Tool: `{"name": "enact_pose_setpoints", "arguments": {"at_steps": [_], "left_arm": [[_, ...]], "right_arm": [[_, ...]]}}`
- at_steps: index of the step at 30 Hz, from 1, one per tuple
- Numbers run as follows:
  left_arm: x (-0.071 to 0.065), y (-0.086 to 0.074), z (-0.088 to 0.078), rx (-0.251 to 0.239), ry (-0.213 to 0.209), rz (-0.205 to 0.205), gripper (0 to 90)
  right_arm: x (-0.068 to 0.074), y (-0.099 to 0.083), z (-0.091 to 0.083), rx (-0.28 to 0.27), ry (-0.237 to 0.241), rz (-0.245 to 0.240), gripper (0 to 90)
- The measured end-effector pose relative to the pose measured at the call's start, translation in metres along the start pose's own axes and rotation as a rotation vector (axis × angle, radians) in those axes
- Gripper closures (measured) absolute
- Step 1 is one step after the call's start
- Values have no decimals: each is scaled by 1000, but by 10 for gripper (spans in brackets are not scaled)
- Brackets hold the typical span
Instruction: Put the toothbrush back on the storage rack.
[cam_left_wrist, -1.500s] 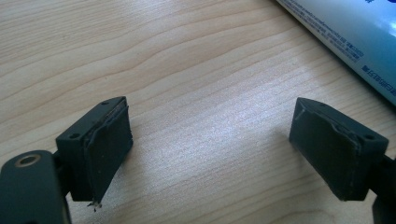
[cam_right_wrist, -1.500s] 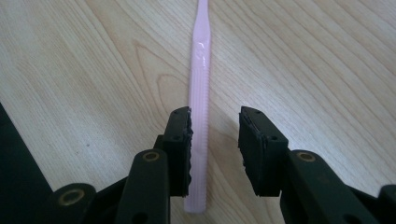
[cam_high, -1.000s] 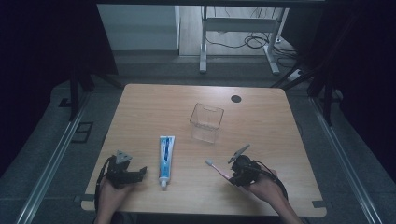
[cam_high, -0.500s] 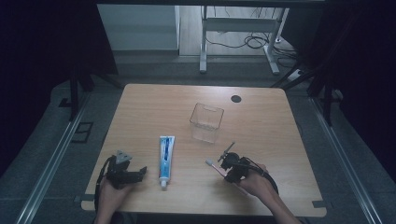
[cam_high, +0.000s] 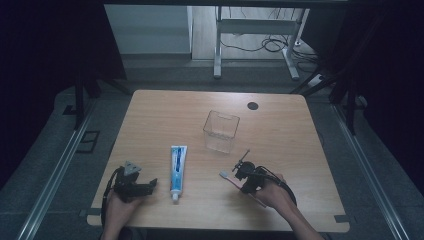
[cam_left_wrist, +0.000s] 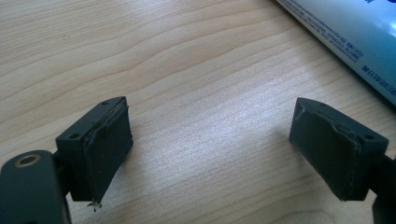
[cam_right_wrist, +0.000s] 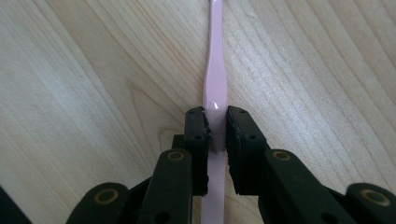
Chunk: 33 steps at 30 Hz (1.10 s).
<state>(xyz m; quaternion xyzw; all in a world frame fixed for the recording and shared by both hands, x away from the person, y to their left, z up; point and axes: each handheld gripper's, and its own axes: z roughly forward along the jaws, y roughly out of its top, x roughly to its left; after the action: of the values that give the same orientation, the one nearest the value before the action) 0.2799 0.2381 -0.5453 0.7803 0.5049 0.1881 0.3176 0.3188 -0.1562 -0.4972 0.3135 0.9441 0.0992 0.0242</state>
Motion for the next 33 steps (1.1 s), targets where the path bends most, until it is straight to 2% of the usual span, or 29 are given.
{"name": "enact_pose_setpoints", "arguments": {"at_steps": [33], "left_arm": [[0, 0, 0, 0, 1, 3, 129]], "right_arm": [[-15, -6, -55, -191, 28, 17, 780]]}}
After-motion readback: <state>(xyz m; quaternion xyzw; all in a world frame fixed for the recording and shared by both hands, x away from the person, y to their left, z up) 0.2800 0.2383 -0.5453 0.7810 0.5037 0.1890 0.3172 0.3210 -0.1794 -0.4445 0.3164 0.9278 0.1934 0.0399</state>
